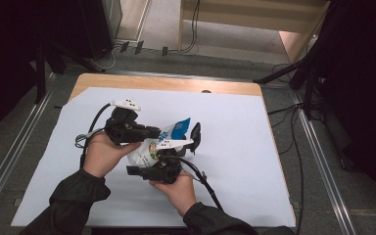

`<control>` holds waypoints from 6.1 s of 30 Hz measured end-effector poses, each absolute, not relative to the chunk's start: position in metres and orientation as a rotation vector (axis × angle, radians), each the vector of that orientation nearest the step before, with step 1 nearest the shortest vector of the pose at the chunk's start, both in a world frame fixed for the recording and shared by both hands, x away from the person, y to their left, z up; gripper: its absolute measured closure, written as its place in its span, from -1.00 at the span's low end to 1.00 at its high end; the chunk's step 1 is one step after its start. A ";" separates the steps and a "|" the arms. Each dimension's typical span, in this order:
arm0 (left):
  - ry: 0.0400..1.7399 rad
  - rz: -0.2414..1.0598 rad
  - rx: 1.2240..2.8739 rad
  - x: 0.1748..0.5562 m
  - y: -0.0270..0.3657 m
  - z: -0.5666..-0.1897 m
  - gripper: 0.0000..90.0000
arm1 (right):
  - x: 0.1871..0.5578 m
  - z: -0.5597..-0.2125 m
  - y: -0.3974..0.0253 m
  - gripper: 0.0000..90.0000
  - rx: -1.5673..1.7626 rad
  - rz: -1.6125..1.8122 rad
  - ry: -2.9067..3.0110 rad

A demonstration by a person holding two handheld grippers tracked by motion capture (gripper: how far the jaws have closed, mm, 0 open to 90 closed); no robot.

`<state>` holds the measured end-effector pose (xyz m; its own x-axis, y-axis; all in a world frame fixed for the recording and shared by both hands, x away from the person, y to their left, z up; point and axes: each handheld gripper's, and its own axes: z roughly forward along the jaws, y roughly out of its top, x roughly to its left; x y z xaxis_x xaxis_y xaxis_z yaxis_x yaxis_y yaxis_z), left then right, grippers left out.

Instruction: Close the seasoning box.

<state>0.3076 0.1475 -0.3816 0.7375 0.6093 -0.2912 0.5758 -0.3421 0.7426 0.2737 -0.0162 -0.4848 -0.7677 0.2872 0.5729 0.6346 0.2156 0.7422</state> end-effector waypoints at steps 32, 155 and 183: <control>0.896 0.052 2.029 0.309 0.145 -0.381 0.88 | 0.273 -0.482 -0.016 0.39 -0.872 -1.564 -2.190; 0.856 0.112 2.042 0.304 0.142 -0.366 1.00 | 0.274 -0.479 -0.015 0.46 -0.895 -1.560 -2.105; 0.878 0.149 2.046 0.308 0.138 -0.369 1.00 | 0.275 -0.477 -0.016 0.40 -0.892 -1.569 -2.160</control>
<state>0.3079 0.1382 -0.3690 0.7430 0.6349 -0.2117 0.5292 -0.3637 0.7666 0.2752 -0.0158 -0.4766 -0.7513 0.2945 0.5906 0.6527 0.1993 0.7309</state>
